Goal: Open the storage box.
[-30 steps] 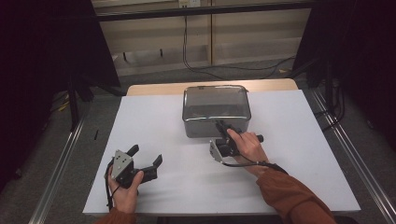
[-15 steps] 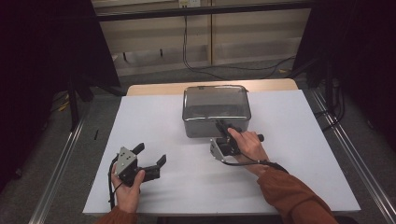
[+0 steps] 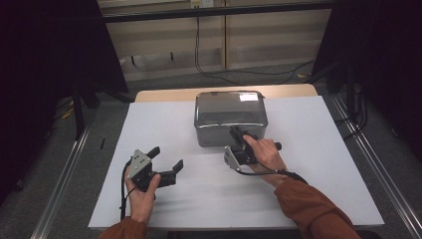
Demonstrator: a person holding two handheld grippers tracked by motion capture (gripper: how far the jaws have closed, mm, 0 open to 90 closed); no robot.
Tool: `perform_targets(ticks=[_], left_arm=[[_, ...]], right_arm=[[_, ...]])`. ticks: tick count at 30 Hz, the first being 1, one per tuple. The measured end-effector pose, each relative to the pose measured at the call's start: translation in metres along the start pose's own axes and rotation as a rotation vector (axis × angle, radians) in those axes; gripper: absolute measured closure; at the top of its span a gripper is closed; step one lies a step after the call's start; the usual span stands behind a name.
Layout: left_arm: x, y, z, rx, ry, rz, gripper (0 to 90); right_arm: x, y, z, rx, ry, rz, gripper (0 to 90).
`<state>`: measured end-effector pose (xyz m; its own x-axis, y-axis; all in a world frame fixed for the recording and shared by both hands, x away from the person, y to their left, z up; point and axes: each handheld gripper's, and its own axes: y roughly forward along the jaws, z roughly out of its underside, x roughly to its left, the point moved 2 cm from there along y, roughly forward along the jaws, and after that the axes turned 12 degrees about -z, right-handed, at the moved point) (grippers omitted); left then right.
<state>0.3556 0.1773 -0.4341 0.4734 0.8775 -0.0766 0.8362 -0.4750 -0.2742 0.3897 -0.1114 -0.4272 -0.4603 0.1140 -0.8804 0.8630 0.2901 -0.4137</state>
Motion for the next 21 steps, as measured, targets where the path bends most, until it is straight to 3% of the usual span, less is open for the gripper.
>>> perform_targets(ticks=[1, 2, 4, 11, 13, 14, 18, 21], left_arm=[[-0.002, 0.003, 0.000, 0.006, -0.034, 0.044, 2.1], [-0.002, 0.003, 0.000, 0.006, -0.034, 0.044, 1.9], [-0.006, 0.004, -0.001, -0.012, 0.049, 0.025, 1.6], [-0.007, 0.012, -0.009, -0.061, 0.086, 0.001, 1.7], [-0.007, 0.016, -0.010, -0.080, 0.080, 0.010, 2.0], [-0.006, 0.018, -0.011, -0.081, 0.095, 0.011, 2.0], [-0.005, 0.025, -0.013, -0.073, 0.078, 0.007, 2.1], [-0.005, 0.030, -0.016, -0.070, 0.096, 0.009, 2.1]], right_arm=[[-0.001, 0.000, 0.000, -0.003, -0.001, 0.003, 78.5], [-0.001, 0.000, 0.000, -0.003, -0.001, 0.003, 78.5], [-0.003, -0.001, 0.000, -0.011, 0.005, 0.010, 78.5], [-0.010, -0.003, -0.001, -0.022, 0.010, 0.024, 78.9], [-0.011, -0.003, -0.001, -0.019, 0.018, 0.026, 79.0], [-0.011, -0.004, -0.001, -0.022, 0.023, 0.028, 79.1], [-0.015, -0.005, -0.001, -0.027, 0.028, 0.034, 79.2], [-0.016, -0.005, -0.001, -0.033, 0.033, 0.037, 79.2]])
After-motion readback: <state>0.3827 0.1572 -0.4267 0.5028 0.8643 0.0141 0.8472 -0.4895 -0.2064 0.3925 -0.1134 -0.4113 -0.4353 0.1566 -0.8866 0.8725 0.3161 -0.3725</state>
